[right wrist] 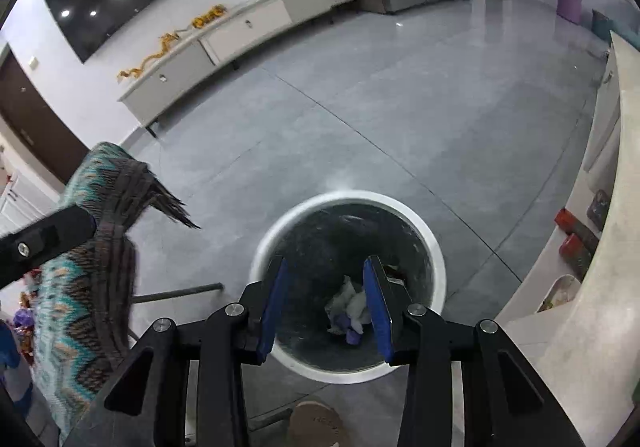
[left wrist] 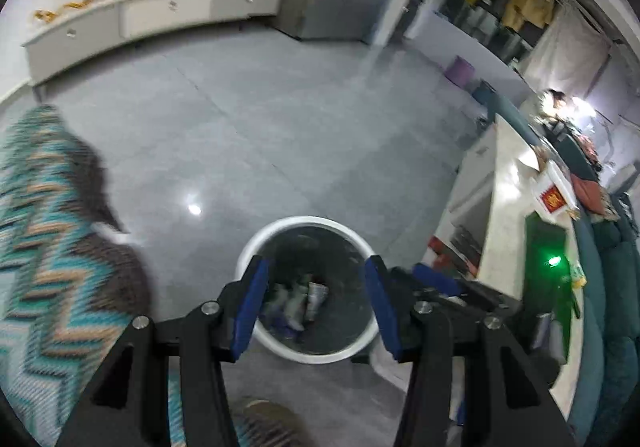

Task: Collect trash
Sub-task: 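Carry the tissue and brown wrapper to the bin and release both, then return to the pile, left gripper grasps red snack bag while right grasps purple bag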

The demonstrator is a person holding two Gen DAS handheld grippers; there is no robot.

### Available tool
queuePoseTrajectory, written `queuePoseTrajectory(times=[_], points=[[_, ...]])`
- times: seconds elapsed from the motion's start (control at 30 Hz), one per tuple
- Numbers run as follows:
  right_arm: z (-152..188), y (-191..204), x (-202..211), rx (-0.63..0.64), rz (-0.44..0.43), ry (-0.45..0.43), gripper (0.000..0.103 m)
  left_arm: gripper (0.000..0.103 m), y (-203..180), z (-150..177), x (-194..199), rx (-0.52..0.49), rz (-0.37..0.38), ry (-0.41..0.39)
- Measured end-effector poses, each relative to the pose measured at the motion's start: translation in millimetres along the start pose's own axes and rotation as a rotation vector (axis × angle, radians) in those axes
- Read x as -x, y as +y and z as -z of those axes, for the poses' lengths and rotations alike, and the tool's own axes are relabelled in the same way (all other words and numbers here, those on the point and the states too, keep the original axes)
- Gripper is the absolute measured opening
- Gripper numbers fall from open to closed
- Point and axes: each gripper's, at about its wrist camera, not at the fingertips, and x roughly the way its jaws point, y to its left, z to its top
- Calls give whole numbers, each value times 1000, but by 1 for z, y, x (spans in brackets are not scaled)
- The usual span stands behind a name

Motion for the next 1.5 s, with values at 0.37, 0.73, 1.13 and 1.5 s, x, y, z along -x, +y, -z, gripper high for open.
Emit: queuePoseTrajectory(times=[0.37,0.73,1.13,1.5], points=[[4,116,67,181,-152,-84,39,49,90,60,139,129,-229,-193],[26,248,90,386,-292,-72,41,75,186,128,244,241,-658,-394],[57,342,39,527,-350,54,42,76,259,172,223,442,-594,-329],[89,419,-12,616,-456,161,42,71,296,209,245,560,-378,-354]])
